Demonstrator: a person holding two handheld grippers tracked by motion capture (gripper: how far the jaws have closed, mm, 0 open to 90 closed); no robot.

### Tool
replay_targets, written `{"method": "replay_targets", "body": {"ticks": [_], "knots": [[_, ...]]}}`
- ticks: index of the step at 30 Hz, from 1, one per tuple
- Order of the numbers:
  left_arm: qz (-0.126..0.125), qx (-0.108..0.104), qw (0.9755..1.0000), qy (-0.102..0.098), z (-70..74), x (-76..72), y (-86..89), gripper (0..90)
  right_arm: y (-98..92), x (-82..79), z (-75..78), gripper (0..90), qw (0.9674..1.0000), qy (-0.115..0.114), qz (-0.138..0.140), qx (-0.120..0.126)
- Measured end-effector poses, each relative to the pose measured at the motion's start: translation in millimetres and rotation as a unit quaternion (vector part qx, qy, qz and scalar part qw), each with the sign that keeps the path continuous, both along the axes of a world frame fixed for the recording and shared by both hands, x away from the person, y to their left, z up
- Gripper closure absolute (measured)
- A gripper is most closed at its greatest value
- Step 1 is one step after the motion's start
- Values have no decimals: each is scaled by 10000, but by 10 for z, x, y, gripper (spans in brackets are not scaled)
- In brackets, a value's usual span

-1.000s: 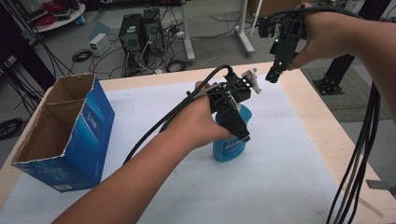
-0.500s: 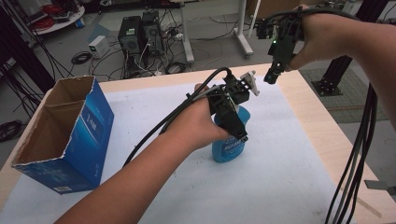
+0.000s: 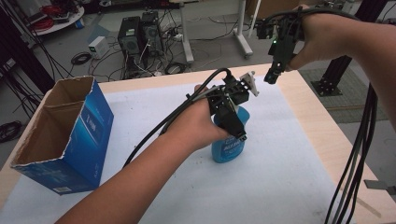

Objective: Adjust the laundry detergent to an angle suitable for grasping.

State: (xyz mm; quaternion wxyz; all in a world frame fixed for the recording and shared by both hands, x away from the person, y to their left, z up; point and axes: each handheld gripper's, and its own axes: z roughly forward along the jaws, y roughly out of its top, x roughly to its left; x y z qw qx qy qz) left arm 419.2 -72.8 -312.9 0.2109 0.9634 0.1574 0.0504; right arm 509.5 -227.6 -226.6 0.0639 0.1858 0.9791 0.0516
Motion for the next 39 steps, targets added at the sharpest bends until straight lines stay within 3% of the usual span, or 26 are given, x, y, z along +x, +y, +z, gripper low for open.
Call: {"method": "replay_targets", "body": {"ticks": [9,32,39], "knots": [[9,-30,10000,26,-3,0,-3,331,11,21,-23,18,10000,1,15,-16],[105,-7,9999,-31,-1,-6,2,390,50,32,-49,18,10000,35,5,-31],[60,149,9997,-161,31,-63,18,392,59,15,-44,18,10000,12,42,-21]]}}
